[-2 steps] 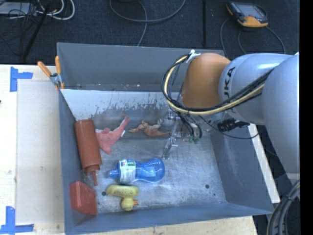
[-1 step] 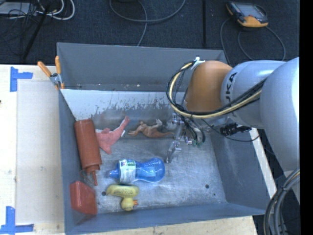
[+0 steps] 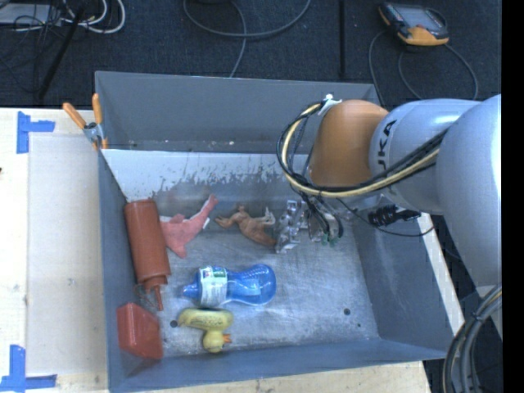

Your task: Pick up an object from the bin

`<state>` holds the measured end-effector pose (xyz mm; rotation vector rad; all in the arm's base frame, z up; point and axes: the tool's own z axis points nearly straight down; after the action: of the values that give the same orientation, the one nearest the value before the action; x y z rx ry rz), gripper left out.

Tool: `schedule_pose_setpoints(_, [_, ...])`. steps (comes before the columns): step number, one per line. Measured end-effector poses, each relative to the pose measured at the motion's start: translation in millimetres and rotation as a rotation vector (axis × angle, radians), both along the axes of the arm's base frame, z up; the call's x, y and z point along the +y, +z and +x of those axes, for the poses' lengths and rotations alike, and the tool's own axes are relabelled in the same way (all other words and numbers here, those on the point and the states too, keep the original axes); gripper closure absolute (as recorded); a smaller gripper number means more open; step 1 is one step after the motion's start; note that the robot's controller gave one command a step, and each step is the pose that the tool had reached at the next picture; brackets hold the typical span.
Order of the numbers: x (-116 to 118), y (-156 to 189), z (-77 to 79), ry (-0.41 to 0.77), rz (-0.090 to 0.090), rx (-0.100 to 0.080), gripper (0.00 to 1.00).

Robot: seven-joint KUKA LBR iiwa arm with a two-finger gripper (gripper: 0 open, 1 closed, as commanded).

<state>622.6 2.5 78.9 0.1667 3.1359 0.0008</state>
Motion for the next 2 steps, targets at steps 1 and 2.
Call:
schedule_pose_setpoints(1, [0.0, 0.0, 0.0, 0.0, 0.0, 0.0, 1.0])
schedule_pose_setpoints(2, [0.0, 3.9, -1.5, 0.0, 0.0, 0.006, 1.0])
